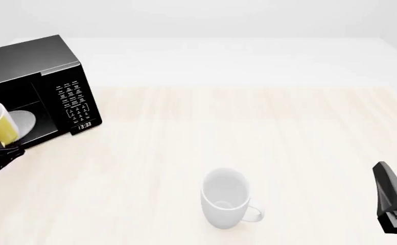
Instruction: Put the yellow and white mug in the microwave and close it.
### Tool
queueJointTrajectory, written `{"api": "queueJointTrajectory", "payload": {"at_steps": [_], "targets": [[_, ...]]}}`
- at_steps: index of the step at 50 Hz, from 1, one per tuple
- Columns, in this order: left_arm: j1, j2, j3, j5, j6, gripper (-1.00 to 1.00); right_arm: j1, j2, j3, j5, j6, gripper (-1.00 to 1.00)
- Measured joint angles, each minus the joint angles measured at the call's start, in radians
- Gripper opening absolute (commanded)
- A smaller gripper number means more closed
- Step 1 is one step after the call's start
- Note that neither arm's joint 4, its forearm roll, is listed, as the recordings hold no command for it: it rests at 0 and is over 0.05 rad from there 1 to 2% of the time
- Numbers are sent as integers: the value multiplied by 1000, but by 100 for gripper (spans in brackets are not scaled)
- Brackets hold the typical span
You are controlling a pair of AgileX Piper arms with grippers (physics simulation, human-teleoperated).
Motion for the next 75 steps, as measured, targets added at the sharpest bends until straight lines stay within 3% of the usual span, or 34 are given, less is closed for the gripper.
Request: {"api": "queueJointTrajectory", "payload": {"at_steps": [75], "targets": [[56, 157, -250, 108, -26, -100, 0, 0, 0, 0, 0, 100]]}}
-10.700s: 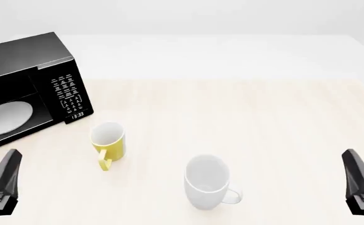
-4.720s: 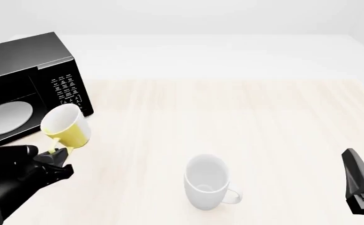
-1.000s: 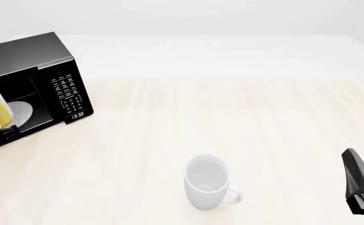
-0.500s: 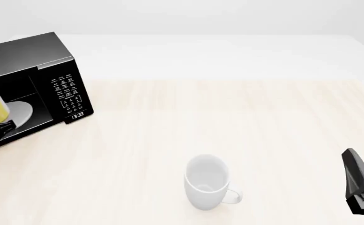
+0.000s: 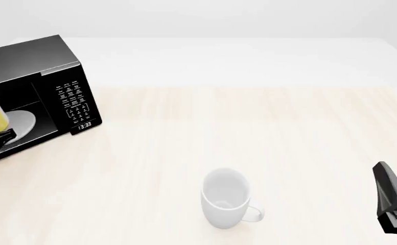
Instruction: Put the yellow and white mug in the microwave and close it.
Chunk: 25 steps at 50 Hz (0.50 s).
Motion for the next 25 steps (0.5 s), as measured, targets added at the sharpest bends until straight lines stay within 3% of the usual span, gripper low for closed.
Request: {"api": "queueJointTrajectory", "payload": {"at_steps": [25], "targets": [[-3, 62, -48, 27, -10, -100, 0, 0, 0, 0, 0, 100]]}}
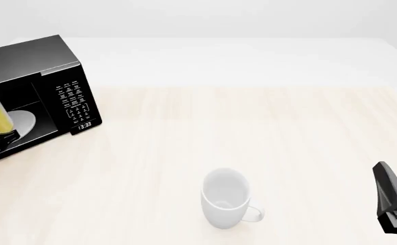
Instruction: Put the yellow and white mug in the microwave and close it.
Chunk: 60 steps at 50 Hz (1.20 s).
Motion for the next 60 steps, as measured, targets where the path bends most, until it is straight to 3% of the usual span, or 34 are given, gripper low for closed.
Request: {"api": "queueJointTrajectory", "payload": {"at_steps": [16, 17, 41, 60], "targets": [[2, 6, -14, 3, -4, -100, 0, 0, 0, 0, 0, 100], [2, 6, -15, 4, -3, 100, 0, 0, 0, 0, 0, 100], [6, 56, -47, 40, 0, 100, 0, 0, 0, 0, 0, 100], [-12, 13, 2, 27, 5, 100, 0, 0, 0, 0, 0, 100]]}}
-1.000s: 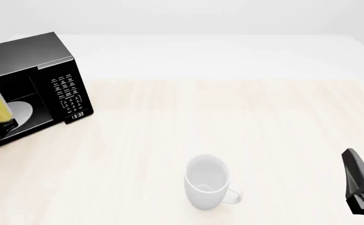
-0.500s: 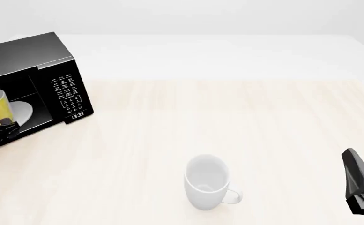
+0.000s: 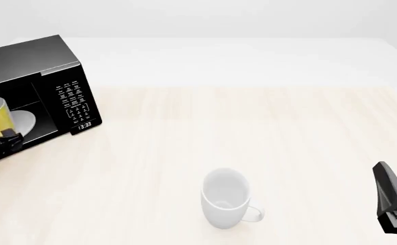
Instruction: Put the yellow and white mug in the microwave and close it.
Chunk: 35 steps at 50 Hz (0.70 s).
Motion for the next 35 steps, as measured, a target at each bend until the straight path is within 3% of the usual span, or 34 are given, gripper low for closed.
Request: {"api": "queueJointTrajectory", "payload": {"at_steps": [35], "targets": [[0, -84, 86, -10, 4, 100, 0, 0, 0, 0, 0, 100]]}}
